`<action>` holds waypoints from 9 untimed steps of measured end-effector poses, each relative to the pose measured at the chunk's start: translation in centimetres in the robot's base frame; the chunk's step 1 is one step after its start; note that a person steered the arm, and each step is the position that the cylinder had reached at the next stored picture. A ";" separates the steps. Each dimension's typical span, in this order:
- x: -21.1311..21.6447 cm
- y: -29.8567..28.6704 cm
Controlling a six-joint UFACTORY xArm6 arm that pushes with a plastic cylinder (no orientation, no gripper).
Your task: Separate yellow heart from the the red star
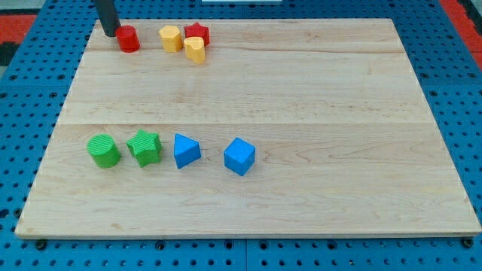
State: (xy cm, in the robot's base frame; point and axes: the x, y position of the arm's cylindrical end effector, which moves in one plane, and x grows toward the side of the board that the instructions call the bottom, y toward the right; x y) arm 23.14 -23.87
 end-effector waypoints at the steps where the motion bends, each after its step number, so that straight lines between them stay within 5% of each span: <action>1: 3.8 -6.2; 2: 8.2 -2.7; 8: 7.3 28.0; 9: 8.7 21.7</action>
State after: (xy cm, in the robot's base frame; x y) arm 31.85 -2.21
